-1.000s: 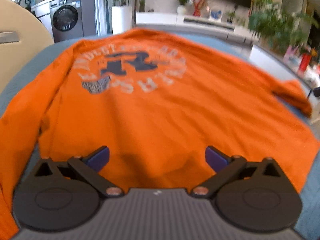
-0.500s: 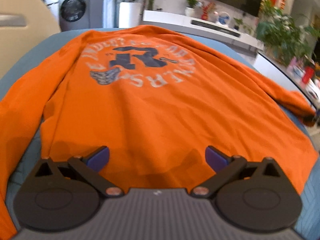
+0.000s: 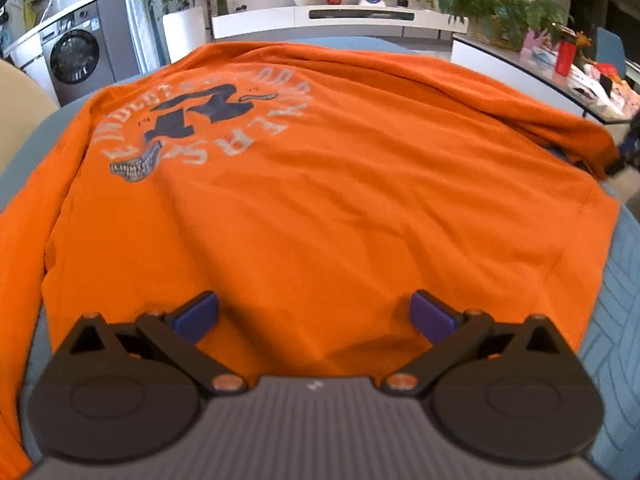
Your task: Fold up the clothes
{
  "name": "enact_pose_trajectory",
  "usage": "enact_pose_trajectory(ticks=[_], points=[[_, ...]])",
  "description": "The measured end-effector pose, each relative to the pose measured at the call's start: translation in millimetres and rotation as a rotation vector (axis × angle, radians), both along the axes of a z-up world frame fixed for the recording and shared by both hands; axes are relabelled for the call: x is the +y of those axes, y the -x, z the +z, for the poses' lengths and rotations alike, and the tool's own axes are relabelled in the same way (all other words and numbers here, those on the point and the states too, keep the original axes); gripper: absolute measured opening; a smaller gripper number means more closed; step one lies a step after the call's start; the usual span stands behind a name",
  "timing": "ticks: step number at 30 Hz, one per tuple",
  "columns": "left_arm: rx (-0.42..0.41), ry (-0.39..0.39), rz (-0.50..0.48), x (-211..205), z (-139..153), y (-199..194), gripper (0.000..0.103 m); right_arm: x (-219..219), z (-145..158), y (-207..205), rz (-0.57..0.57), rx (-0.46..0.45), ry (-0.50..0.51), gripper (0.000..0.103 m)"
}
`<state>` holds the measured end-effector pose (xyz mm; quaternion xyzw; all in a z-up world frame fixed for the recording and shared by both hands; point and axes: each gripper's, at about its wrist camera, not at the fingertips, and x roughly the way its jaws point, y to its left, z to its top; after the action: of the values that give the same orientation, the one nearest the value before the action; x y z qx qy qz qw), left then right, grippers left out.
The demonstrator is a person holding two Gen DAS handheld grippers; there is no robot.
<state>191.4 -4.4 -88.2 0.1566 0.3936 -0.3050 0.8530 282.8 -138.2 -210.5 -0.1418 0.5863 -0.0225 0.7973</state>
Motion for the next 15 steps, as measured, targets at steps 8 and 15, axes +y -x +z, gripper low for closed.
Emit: enact_pose_trajectory(ticks=[8,15], points=[[-0.003,-0.003,-0.008,-2,-2,5,0.103,81,12,-64,0.029,-0.196,-0.058,0.023],[0.000,-0.007,-0.017,-2,-2,6,0.103,66,-47,-120,0.071,-0.216,-0.037,0.025]])
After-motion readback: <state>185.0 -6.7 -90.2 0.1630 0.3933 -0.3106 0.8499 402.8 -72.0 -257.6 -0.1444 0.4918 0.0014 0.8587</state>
